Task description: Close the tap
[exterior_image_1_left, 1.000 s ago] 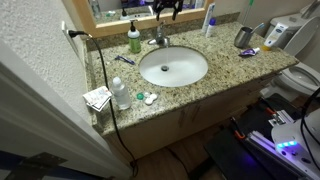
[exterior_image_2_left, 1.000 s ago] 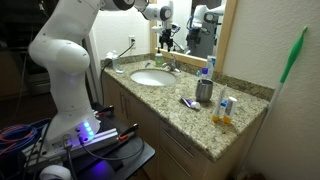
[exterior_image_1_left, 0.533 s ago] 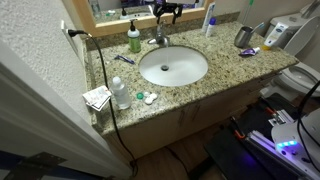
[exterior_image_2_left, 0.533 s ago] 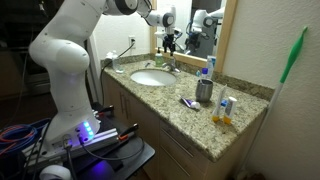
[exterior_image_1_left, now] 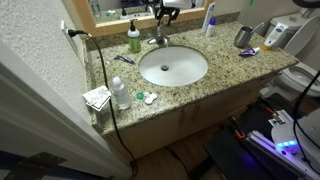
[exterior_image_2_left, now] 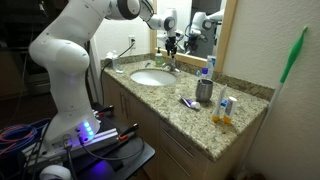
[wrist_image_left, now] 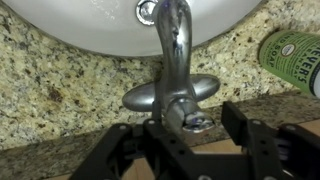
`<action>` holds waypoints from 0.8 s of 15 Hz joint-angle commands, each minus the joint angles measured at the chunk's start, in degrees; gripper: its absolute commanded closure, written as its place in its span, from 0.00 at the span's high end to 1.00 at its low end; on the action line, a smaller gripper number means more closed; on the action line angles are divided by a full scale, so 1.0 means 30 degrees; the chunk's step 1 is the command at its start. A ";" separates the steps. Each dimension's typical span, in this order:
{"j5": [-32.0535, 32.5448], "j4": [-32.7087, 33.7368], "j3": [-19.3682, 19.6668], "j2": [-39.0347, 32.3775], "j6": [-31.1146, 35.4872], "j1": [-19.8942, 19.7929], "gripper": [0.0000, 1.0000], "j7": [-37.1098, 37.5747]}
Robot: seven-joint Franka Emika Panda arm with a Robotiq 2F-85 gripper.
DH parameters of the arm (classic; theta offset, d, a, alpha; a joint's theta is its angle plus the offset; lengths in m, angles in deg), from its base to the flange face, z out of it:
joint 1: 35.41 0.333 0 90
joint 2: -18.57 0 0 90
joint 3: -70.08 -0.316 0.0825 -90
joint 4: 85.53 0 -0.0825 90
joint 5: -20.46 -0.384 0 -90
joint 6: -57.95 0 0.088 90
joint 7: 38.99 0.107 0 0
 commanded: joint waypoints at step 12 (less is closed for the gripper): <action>-0.0076 0.2497 -0.0363 -0.0865 -0.6479 -0.0121 0.07 -0.1098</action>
